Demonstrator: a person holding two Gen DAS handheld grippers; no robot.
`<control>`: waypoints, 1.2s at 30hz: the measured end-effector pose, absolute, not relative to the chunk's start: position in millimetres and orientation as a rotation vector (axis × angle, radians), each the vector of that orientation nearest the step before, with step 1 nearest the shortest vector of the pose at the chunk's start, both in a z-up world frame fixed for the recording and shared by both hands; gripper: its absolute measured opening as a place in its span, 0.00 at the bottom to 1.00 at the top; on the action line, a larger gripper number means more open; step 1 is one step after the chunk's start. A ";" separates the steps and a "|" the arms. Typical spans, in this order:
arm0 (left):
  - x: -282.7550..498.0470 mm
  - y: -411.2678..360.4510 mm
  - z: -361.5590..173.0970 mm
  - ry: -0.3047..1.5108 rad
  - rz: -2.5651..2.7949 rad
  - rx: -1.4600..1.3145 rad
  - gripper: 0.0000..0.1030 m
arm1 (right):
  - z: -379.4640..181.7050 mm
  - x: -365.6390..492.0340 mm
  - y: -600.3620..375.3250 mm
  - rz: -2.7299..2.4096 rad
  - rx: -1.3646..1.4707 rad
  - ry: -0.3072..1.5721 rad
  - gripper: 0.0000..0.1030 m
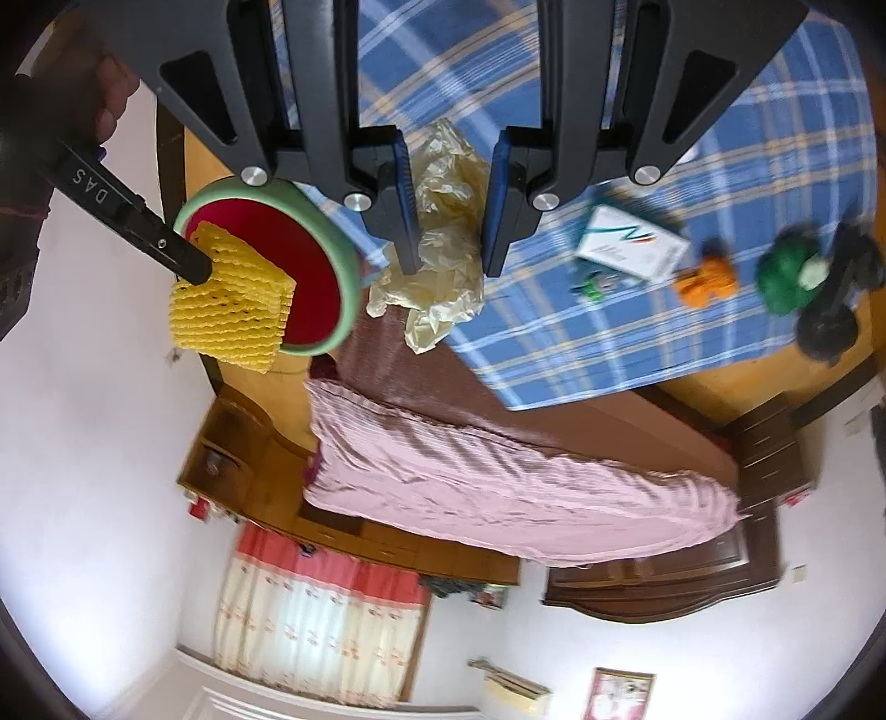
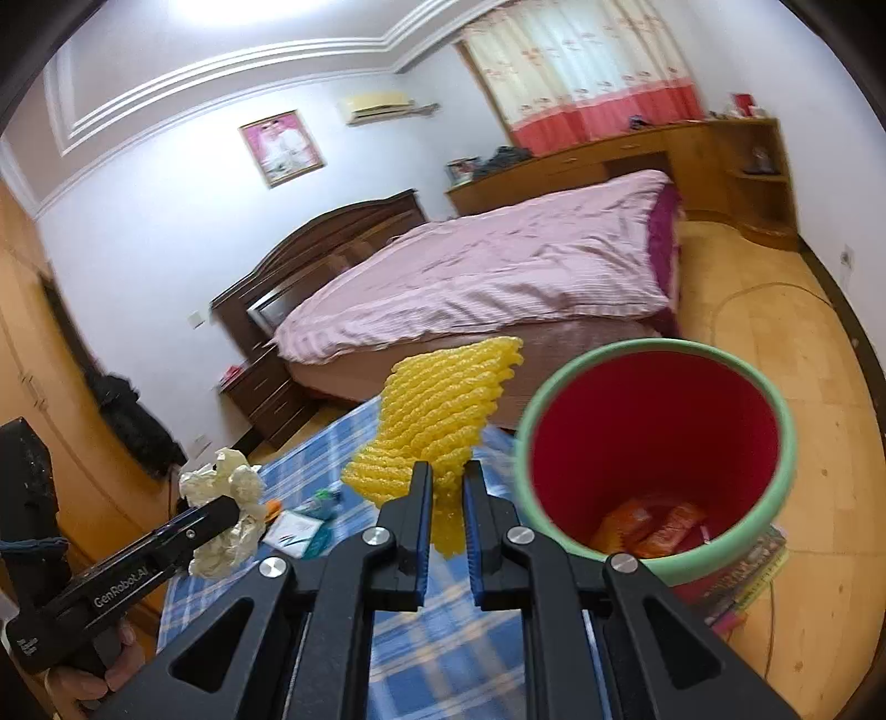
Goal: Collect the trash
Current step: 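Lift crumpled paper and foam net and carry both over the red bucket, then open left tool dropping paper while right tool drops foam net into bucket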
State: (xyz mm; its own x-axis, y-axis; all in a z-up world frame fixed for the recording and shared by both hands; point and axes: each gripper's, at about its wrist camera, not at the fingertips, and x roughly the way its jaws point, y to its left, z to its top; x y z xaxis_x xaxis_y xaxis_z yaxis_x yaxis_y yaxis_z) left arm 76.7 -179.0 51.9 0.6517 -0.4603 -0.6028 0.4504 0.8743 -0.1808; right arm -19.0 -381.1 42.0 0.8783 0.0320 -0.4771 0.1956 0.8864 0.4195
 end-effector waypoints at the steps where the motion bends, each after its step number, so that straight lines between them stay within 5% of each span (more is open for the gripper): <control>1: 78.5 -188.9 50.4 0.693 -0.531 -0.003 0.21 | 40.2 -20.0 -388.0 -0.104 0.486 0.496 0.12; 24: 94.1 -346.8 -12.9 0.823 -0.789 0.183 0.21 | -41.3 -7.6 -503.4 -0.313 0.641 0.600 0.17; 31: 97.6 -357.8 -20.0 0.820 -0.811 0.223 0.38 | -42.7 -9.6 -510.0 -0.332 0.654 0.580 0.20; 36: 105.3 -352.1 -25.7 0.851 -0.792 0.194 0.38 | -41.8 -5.9 -508.1 -0.332 0.645 0.583 0.25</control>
